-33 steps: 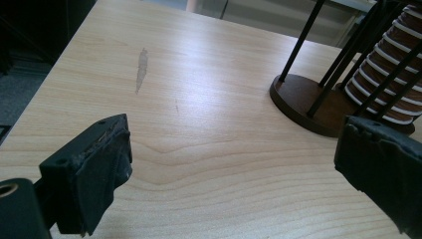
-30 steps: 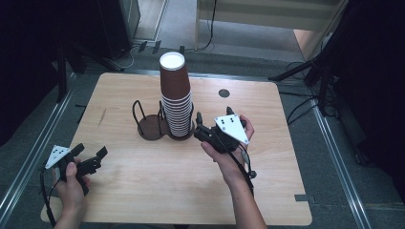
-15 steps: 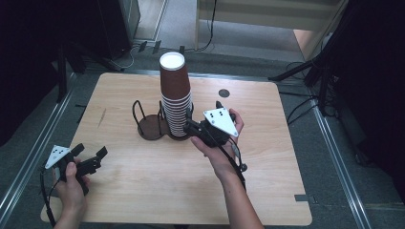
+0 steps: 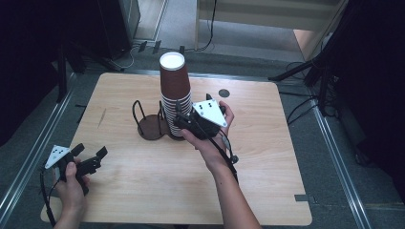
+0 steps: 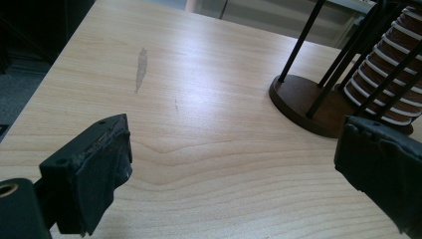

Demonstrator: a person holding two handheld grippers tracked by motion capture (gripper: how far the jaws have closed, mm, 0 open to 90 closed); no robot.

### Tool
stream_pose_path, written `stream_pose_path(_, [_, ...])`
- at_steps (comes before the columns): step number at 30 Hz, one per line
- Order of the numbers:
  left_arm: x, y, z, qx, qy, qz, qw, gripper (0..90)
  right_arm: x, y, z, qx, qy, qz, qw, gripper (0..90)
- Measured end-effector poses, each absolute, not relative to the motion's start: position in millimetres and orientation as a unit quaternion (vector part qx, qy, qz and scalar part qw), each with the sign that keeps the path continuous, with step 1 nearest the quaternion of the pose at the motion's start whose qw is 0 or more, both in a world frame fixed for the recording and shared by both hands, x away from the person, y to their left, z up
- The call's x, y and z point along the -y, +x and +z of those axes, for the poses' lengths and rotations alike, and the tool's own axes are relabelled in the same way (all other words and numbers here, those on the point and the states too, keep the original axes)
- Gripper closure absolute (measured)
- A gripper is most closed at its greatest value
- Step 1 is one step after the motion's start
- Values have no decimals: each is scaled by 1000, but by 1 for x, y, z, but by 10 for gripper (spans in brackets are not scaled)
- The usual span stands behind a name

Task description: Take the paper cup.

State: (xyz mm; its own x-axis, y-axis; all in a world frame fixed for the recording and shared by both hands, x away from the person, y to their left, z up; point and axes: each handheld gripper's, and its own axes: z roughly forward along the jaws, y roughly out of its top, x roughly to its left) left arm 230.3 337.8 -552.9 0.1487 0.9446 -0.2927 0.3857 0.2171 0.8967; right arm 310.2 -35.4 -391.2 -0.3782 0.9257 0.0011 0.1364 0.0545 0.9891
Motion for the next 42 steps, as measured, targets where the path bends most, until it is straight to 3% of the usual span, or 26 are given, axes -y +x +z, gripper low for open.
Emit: stream_pose_path(42, [-336,233,-553,-590,567,277,504,23,-13,356,-382,-630,429,547,347,78])
